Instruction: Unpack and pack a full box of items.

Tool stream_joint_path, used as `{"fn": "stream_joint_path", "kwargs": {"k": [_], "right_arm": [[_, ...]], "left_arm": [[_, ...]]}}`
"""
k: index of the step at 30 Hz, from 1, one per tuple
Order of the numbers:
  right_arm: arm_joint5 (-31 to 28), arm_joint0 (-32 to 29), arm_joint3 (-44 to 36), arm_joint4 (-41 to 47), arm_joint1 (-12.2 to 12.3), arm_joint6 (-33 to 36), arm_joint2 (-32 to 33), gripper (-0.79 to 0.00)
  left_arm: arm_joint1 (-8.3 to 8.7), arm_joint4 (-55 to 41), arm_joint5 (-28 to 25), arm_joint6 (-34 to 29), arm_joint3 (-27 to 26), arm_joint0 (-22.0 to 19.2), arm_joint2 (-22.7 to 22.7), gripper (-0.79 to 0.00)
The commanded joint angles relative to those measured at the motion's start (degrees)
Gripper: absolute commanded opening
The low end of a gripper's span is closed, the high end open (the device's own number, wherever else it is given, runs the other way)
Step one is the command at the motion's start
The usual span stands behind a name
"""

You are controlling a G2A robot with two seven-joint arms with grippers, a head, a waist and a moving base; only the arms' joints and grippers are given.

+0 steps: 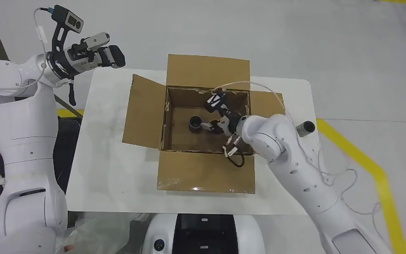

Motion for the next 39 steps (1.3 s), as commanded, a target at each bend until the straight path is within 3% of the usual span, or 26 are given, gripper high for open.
{"fn": "stream_joint_path", "kwargs": {"k": [1, 19, 29, 39], "right_arm": [[-0.4, -1.6, -2.4, -0.1, 0.5, -0.2, 1.7, -0.203], [-2.7, -13.5, -12.8, 2.7, 3.7, -4.7, 18.8, -0.16], [-2.0, -17.9, -12.8, 5.1, 4.9, -7.5, 27.8, -0.132], [2.2, -21.0, -9.7, 6.7, 5.8, -9.5, 36.0, -0.126]], "left_arm": [[0.0, 0.0, 0.0, 0.0, 0.0, 0.0, 0.0, 0.0], [0.0, 0.0, 0.0, 0.0, 0.0, 0.0, 0.0, 0.0], [0.0, 0.0, 0.0, 0.0, 0.0, 0.0, 0.0, 0.0], [0.0, 0.0, 0.0, 0.0, 0.0, 0.0, 0.0, 0.0]]}}
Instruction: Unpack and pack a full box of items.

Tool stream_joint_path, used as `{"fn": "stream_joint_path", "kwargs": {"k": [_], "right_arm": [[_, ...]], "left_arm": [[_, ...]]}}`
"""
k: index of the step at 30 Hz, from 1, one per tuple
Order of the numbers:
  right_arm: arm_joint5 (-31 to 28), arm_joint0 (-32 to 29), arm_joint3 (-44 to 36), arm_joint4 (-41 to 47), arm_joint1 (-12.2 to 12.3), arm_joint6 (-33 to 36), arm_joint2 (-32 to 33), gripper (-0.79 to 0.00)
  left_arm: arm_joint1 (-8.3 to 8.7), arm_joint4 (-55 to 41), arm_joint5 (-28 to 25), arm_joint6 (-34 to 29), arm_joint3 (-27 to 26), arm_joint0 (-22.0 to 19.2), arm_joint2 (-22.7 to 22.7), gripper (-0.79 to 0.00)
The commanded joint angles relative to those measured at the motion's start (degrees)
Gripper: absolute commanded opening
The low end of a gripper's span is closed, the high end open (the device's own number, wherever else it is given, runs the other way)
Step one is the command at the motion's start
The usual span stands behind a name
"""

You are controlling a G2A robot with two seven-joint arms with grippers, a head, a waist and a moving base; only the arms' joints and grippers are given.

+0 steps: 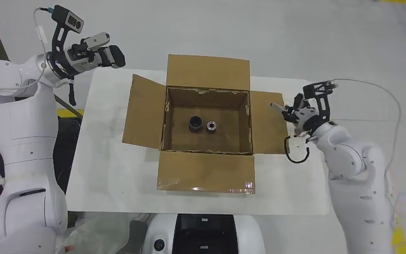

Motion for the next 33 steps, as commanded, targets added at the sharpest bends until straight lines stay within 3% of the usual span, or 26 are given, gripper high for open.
{"fn": "stream_joint_path", "kwargs": {"k": [1, 19, 33], "right_arm": [[0.5, -0.4, 0.9, 0.3, 0.2, -0.1, 1.3, -0.126], [7.2, -0.2, 11.0, 0.7, 1.2, 0.7, 7.4, -0.12], [8.1, 3.4, 21.6, 2.1, 1.7, 1.8, 6.9, -0.092]], "left_arm": [[0.0, 0.0, 0.0, 0.0, 0.0, 0.0, 0.0, 0.0], [0.0, 0.0, 0.0, 0.0, 0.0, 0.0, 0.0, 0.0], [0.0, 0.0, 0.0, 0.0, 0.0, 0.0, 0.0, 0.0]]}}
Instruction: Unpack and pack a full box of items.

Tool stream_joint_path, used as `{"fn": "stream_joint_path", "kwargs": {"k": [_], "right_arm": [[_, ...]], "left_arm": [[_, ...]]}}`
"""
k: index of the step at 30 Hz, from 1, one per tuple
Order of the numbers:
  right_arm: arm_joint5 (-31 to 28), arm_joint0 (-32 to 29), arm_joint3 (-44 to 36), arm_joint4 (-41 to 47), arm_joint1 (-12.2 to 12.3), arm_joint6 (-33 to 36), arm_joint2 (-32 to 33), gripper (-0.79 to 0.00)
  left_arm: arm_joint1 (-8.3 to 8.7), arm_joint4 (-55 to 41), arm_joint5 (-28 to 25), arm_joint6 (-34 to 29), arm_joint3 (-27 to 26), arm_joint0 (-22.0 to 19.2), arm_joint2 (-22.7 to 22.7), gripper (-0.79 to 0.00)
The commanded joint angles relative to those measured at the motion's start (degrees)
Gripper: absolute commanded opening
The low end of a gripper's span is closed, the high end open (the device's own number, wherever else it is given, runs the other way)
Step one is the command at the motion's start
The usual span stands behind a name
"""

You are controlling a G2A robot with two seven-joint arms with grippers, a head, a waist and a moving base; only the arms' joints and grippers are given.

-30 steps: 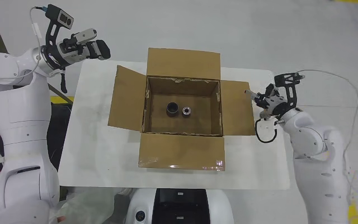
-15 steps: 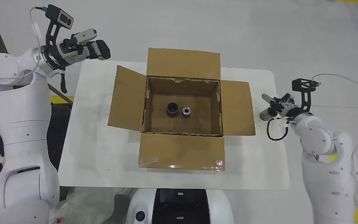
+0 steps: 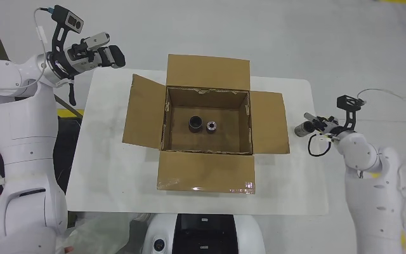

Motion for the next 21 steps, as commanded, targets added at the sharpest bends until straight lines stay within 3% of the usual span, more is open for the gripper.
{"fn": "stream_joint_path", "kwargs": {"k": [1, 13, 21], "right_arm": [[0.4, 0.6, 1.4, -0.2, 0.0, 0.2, -0.5, -0.092], [-0.9, 3.5, 8.3, 1.7, 0.2, 0.9, -2.6, -0.058], [-1.3, 4.1, 9.5, 1.8, 0.4, 1.3, -3.9, -0.08]], "left_arm": [[0.0, 0.0, 0.0, 0.0, 0.0, 0.0, 0.0, 0.0], [0.0, 0.0, 0.0, 0.0, 0.0, 0.0, 0.0, 0.0], [0.0, 0.0, 0.0, 0.0, 0.0, 0.0, 0.0, 0.0]]}}
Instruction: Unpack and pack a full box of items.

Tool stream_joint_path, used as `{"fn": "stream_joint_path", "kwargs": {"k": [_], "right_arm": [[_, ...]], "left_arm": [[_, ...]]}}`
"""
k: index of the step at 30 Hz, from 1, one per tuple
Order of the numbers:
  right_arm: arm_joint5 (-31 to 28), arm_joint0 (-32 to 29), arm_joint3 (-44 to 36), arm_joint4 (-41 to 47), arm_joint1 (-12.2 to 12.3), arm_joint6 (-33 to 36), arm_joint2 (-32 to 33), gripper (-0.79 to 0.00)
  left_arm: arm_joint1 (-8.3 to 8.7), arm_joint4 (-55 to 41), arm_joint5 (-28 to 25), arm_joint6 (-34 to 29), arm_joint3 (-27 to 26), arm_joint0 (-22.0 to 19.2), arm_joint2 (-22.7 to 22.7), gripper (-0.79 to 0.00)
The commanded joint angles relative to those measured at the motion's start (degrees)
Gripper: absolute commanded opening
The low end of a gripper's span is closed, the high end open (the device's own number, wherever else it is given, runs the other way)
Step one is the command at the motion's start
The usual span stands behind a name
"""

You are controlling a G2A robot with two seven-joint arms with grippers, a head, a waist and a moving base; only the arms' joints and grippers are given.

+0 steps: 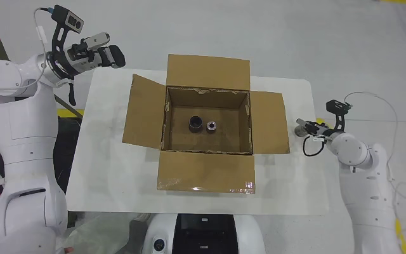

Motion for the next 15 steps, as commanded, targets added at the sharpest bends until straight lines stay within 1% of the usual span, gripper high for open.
{"fn": "stream_joint_path", "kwargs": {"k": [1, 5, 7, 10, 11, 14, 15], "right_arm": [[0.0, 0.0, 0.1, 0.0, 0.0, 0.1, -0.3, -0.083], [0.0, 0.3, 0.5, -0.3, 0.1, 0.5, -1.3, -0.095], [0.1, 0.3, 0.6, -0.4, 0.1, 0.5, -1.6, -0.114], [0.2, 0.2, 0.4, -0.6, 0.2, 0.5, -1.9, -0.163], [0.3, 0.1, 0.2, -0.7, 0.2, 0.5, -2.0, -0.194], [0.5, -0.3, -0.4, -0.8, 0.4, 0.3, -1.9, -0.379], [0.5, -0.5, -0.6, -0.8, 0.4, 0.2, -1.9, -0.409]], "left_arm": [[0.0, 0.0, 0.0, 0.0, 0.0, 0.0, 0.0, 0.0], [0.0, 0.0, 0.0, 0.0, 0.0, 0.0, 0.0, 0.0], [0.0, 0.0, 0.0, 0.0, 0.0, 0.0, 0.0, 0.0], [0.0, 0.0, 0.0, 0.0, 0.0, 0.0, 0.0, 0.0], [0.0, 0.0, 0.0, 0.0, 0.0, 0.0, 0.0, 0.0], [0.0, 0.0, 0.0, 0.0, 0.0, 0.0, 0.0, 0.0], [0.0, 0.0, 0.0, 0.0, 0.0, 0.0, 0.0, 0.0]]}}
